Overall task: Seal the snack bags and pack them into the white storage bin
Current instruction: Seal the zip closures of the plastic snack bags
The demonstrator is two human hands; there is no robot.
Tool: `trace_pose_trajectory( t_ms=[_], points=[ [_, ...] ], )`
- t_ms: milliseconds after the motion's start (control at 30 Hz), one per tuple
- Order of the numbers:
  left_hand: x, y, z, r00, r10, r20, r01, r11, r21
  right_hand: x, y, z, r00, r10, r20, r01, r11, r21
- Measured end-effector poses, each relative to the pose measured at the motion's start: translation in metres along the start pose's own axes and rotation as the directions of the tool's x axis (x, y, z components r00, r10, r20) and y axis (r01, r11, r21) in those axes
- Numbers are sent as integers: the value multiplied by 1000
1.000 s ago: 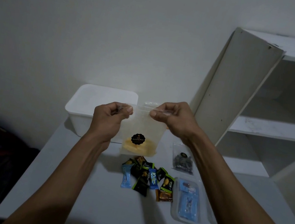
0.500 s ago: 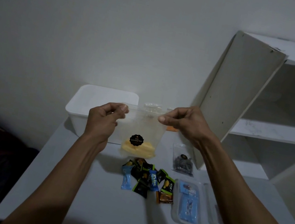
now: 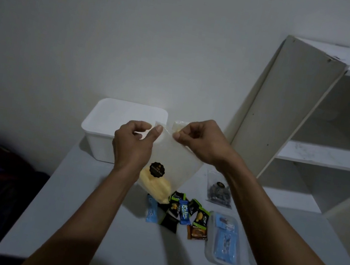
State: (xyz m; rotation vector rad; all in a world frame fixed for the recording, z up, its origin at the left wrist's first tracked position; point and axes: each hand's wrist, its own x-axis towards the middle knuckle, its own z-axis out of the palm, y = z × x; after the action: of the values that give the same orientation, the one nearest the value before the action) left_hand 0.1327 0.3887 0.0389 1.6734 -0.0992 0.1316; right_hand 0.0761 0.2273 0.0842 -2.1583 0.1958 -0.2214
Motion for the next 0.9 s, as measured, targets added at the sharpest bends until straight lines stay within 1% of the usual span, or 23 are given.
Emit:
trace_pose_trajectory(
  t_ms=[33, 100, 200, 267, 367, 467, 567, 733, 833, 900],
  points=[
    [-4, 2, 2, 999, -18, -38, 19, 999, 30, -1, 3, 5, 999, 24, -36, -23, 999, 28],
    [-12, 7, 6, 997, -71, -21, 72, 995, 66, -2, 6, 12, 996, 50, -67, -47, 998, 45],
    [-17, 7, 10, 989, -142, 33, 140, 989, 48, -4, 8, 20, 998, 58, -31, -56, 997, 59],
    [-13, 4, 10, 988, -152, 30, 151, 988, 23, -4, 6, 23, 997, 70, -20, -69, 995, 70],
    [-10, 5, 9, 991, -130, 23, 130, 992, 1, -4, 6, 23, 995, 98, -17, -95, 990, 107],
    [-6, 8, 7, 992, -125, 27, 125, 992, 11, -6, 8, 19, 992, 121, 38, -125, 984, 127],
    [-4, 6, 9, 984, -171, 40, 171, 985, -3, -8, 12, 20, 991, 124, 48, -129, 984, 122],
    [-18, 5, 17, 963, -241, 124, 241, 970, 19, -6, 16, 29, 993, 118, -27, -113, 985, 130],
    [-19, 6, 17, 950, -298, 93, 301, 953, -18, -10, 20, 30, 992, 119, -29, -116, 989, 91],
    [-17, 6, 14, 948, -307, 84, 310, 950, -24, -15, 21, 30, 994, 113, -9, -112, 992, 51]
  ],
)
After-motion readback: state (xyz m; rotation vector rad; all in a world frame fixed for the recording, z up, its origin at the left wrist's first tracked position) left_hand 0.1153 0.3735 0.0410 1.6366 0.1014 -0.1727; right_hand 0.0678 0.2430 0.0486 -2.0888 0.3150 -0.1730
